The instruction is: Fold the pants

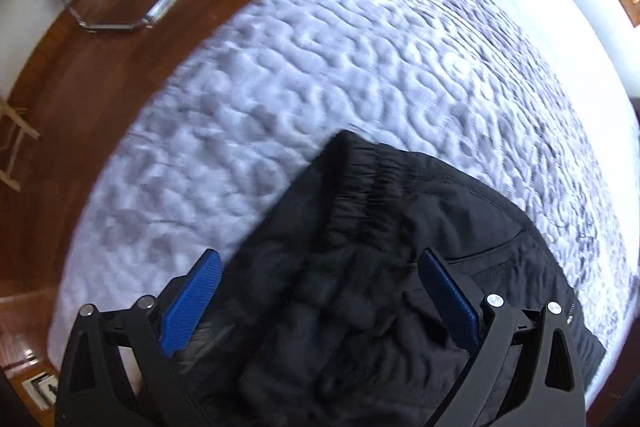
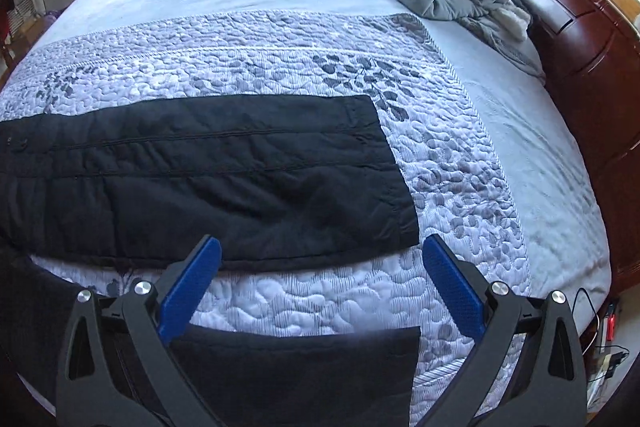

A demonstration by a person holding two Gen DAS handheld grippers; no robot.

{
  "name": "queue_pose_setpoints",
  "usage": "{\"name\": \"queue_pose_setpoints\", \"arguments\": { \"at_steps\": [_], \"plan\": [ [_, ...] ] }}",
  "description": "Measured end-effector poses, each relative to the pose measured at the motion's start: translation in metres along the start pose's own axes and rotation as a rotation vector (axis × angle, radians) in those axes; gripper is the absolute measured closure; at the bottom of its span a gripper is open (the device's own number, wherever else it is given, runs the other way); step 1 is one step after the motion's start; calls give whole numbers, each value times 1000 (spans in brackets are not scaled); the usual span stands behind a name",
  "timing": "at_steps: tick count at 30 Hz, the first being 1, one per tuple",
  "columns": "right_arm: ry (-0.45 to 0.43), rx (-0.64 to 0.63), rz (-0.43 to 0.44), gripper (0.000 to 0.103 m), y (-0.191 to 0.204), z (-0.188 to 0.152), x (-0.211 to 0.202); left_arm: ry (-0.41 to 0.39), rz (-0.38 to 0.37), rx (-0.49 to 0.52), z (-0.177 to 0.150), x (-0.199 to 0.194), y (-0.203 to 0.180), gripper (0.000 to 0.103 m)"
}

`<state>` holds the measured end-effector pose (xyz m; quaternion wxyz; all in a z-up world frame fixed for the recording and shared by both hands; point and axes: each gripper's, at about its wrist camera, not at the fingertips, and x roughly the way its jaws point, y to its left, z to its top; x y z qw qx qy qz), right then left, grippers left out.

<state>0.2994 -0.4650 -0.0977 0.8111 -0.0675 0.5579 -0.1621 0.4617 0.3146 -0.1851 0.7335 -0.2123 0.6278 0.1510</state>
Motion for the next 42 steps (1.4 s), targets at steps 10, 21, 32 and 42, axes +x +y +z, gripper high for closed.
{"name": "queue_pose_setpoints", "arguments": {
  "at_steps": [10, 21, 32, 42],
  "plan": [
    [21, -20, 6, 2, 8, 7, 22, 55, 69, 82, -2, 17, -25, 26],
    [47, 85, 76, 2, -30, 27, 45, 34, 11, 128, -12, -7, -47, 86],
    [211, 236, 190, 3, -114, 112, 146, 12, 11, 110, -18, -11, -42, 87],
    [318, 130, 216, 15, -79, 139, 206, 9, 63, 150, -19, 2, -49, 87]
  ]
}}
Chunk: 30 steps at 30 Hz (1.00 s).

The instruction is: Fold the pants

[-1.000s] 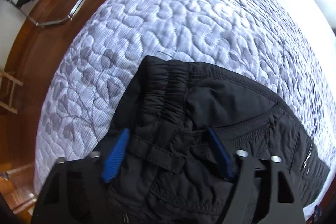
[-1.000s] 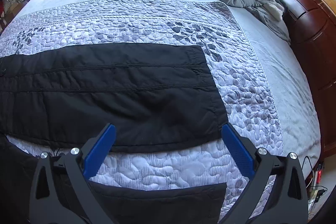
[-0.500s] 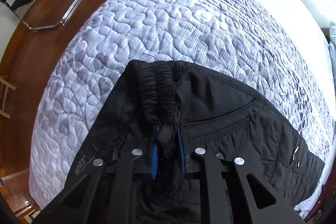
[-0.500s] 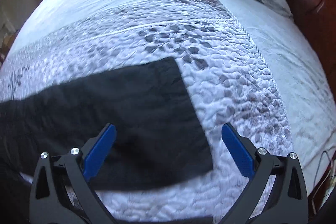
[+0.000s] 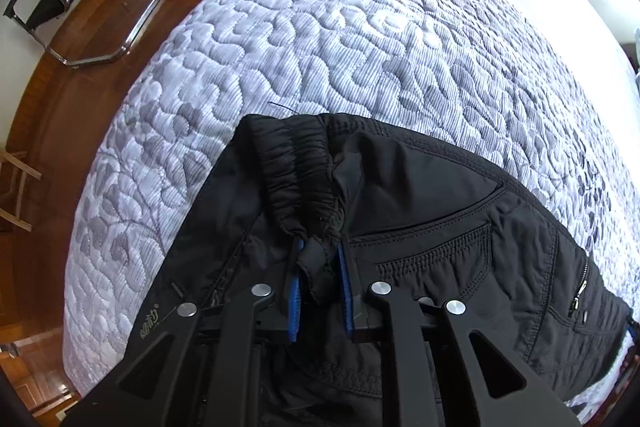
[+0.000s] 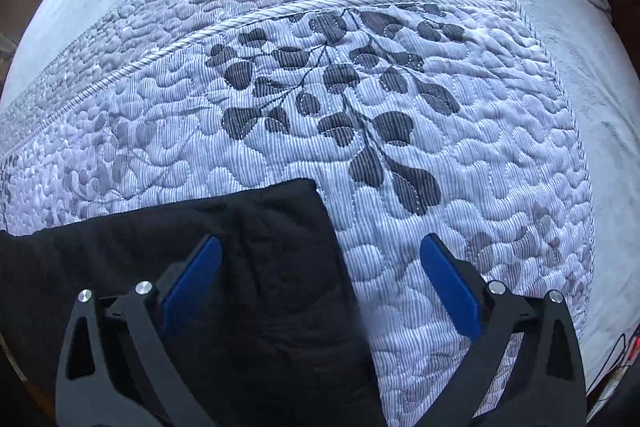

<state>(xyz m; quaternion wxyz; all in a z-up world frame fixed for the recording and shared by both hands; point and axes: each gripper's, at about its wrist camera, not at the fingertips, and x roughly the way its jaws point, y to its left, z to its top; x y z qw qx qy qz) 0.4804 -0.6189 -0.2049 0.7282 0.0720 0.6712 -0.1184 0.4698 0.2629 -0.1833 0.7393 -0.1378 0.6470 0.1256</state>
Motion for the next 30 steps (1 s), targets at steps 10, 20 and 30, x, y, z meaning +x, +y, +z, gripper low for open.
{"name": "queue_pose_setpoints", "arguments": {
  "at_steps": [10, 20, 30],
  "plan": [
    [-86, -102, -29, 94, 31, -9, -34, -82, 12, -12, -7, -17, -11, 87],
    [-460, -38, 96, 94, 22, -75, -155, -379, -158, 14, -64, -114, 7, 88],
    [-703, 70, 201, 95, -30, -214, -219, -615, -364, 32, -163, -175, 71, 88]
  ]
}}
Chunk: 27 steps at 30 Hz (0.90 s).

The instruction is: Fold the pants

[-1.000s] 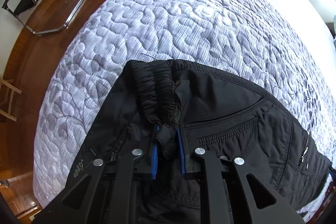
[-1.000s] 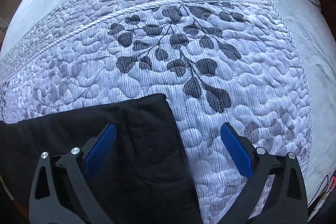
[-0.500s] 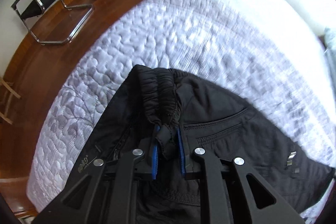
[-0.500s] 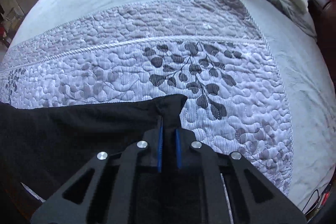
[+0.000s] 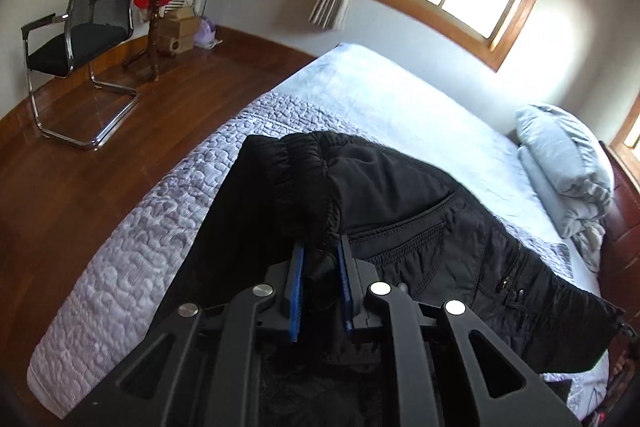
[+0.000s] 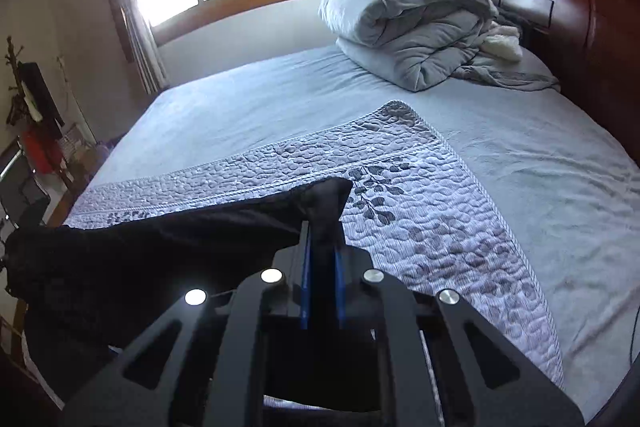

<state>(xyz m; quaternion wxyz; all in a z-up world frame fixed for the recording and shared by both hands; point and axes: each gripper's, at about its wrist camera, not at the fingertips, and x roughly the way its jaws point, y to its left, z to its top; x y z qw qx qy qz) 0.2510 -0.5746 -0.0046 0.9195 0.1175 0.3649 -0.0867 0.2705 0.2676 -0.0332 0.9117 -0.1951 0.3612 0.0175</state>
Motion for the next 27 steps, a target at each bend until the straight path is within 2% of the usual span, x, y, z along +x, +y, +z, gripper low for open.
{"name": "queue_pose_setpoints", "arguments": {
  "at_steps": [5, 8, 9, 10, 13, 15, 17, 18, 19, 20, 22, 23, 24, 27],
  "plan": [
    [2, 115, 14, 95, -31, -62, -44, -49, -66, -42, -48, -46, 33, 88],
    [20, 184, 15, 96, -42, -101, -68, -63, -73, -69, -82, -67, 55, 88],
    [26, 199, 10, 96, -44, -111, -75, -66, -68, -86, -93, -73, 64, 93],
    [38, 213, 7, 96, -45, -122, -81, -73, -53, -114, -106, -79, 75, 103],
    [94, 224, -19, 96, -47, -158, -91, -106, -7, -223, -133, -96, 114, 103],
    [145, 231, -34, 96, -48, -183, -91, -107, 34, -260, -146, -104, 131, 102],
    [198, 225, -52, 94, -47, -202, -87, -88, 80, -269, -157, -108, 140, 86],
    [227, 216, -56, 93, -46, -212, -84, -69, 87, -280, -163, -110, 142, 57],
    [247, 206, -76, 86, -45, -220, -85, -50, 91, -309, -170, -111, 142, 22],
    [262, 198, -97, 72, -43, -226, -85, -43, 83, -339, -177, -113, 142, 13],
    [264, 175, -129, 50, -40, -231, -89, -30, 49, -375, -185, -117, 135, 6],
    [263, 160, -139, 44, -38, -233, -92, -7, 56, -376, -188, -117, 130, 5],
    [270, 139, -150, 41, -35, -233, -96, 31, 80, -369, -192, -114, 123, 4],
    [271, 106, -186, 33, -37, -231, -106, 106, 54, -339, -209, -106, 101, 4]
  ]
}}
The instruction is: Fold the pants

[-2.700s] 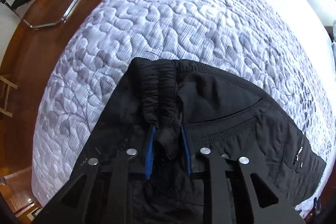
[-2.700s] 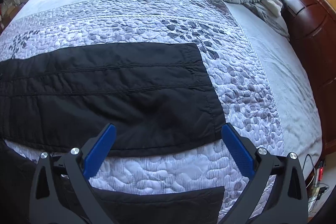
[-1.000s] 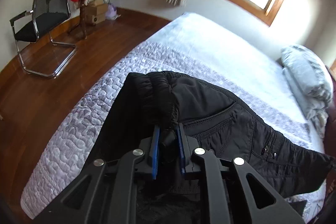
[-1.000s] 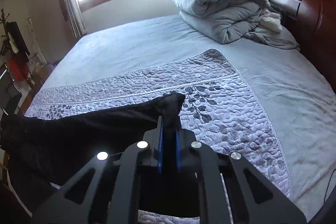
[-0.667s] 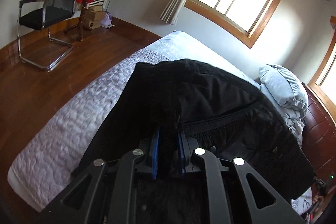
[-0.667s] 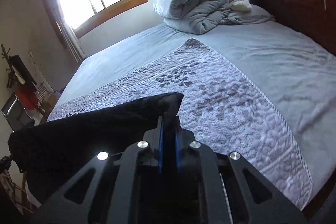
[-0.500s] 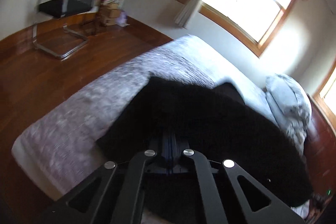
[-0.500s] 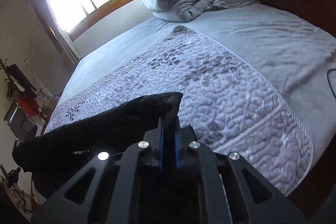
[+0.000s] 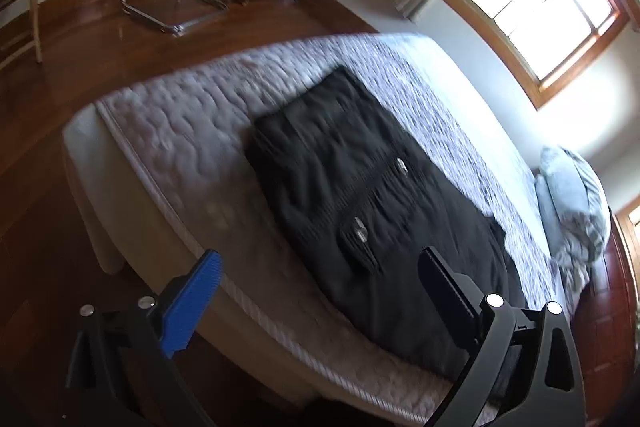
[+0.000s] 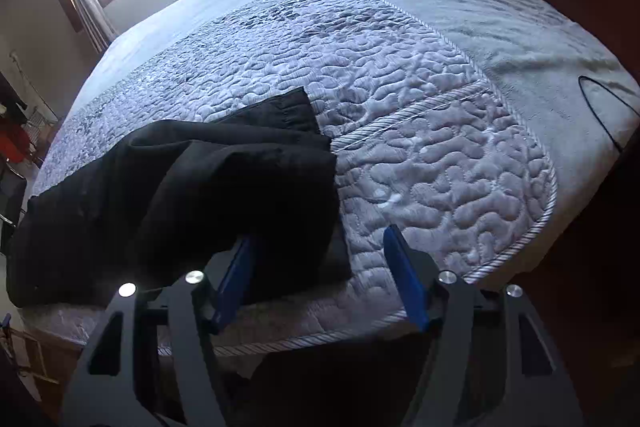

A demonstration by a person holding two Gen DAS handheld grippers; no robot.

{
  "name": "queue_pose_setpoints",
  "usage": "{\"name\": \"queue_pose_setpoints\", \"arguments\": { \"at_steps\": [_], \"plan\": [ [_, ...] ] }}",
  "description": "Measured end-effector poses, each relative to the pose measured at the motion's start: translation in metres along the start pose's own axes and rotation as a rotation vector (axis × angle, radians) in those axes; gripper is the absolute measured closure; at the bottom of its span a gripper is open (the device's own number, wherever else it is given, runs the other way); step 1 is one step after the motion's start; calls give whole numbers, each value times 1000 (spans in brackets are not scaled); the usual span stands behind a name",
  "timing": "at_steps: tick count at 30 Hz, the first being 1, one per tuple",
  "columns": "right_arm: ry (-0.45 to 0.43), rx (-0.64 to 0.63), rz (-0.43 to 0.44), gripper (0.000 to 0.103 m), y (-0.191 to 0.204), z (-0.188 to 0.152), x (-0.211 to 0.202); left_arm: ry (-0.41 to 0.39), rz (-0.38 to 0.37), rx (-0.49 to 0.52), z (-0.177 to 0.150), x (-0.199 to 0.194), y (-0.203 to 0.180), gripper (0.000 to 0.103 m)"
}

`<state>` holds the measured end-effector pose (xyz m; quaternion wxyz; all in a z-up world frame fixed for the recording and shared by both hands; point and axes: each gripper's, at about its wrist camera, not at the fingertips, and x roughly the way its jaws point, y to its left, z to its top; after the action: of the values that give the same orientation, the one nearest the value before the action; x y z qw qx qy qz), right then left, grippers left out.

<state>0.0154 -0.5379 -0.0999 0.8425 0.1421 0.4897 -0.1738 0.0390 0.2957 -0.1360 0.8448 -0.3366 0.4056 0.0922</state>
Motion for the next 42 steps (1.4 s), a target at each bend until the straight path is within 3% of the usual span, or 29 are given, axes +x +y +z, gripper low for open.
{"name": "queue_pose_setpoints", "arguments": {
  "at_steps": [6, 8, 9, 10, 13, 16, 19, 22, 26, 29, 31, 34, 36, 38, 42],
  "plan": [
    [-6, 38, -61, 28, -24, -5, -16, 167, -55, -106, -23, 47, -11, 5],
    [-7, 60, -68, 28, -29, -7, -20, 170, -92, -144, -21, 57, -12, 20],
    [-8, 69, -70, 28, -31, -9, -22, 164, -97, -156, -19, 62, -13, 46],
    [-8, 75, -71, 28, -32, -10, -23, 156, -90, -151, -16, 64, -14, 63],
    [-10, 83, -62, 28, -29, -11, -23, 158, -21, -104, -5, 68, -23, 85],
    [-10, 77, -26, 28, -17, -9, -20, 87, -35, -83, 9, 51, -31, 92],
    [7, 57, -10, 28, 0, -7, -13, 13, 25, 20, 13, 37, -42, 92],
    [23, 37, -25, 28, 7, -10, -12, 64, 96, 69, 1, 48, -41, 92],
    [25, 93, -43, 28, -5, -17, -31, 41, 115, 104, -4, 44, -49, 91],
    [-17, 174, -15, 28, -21, -20, -61, 17, 127, 111, -7, 23, -56, 72],
    [-3, 265, 111, 25, -27, -23, -73, -8, 143, 113, -10, 12, -64, 52],
    [71, 365, 334, 24, -17, -29, -66, -69, 151, 123, -17, -11, -75, 44],
    [119, 442, 439, 24, -6, -34, -51, -109, 136, 127, -21, -22, -88, 38],
    [168, 514, 494, 24, 1, -36, -29, -118, 98, 152, -27, -29, -104, 34],
    [213, 683, 491, 33, -4, -30, 13, -89, 42, 219, -40, -21, -137, 25]
  ]
}}
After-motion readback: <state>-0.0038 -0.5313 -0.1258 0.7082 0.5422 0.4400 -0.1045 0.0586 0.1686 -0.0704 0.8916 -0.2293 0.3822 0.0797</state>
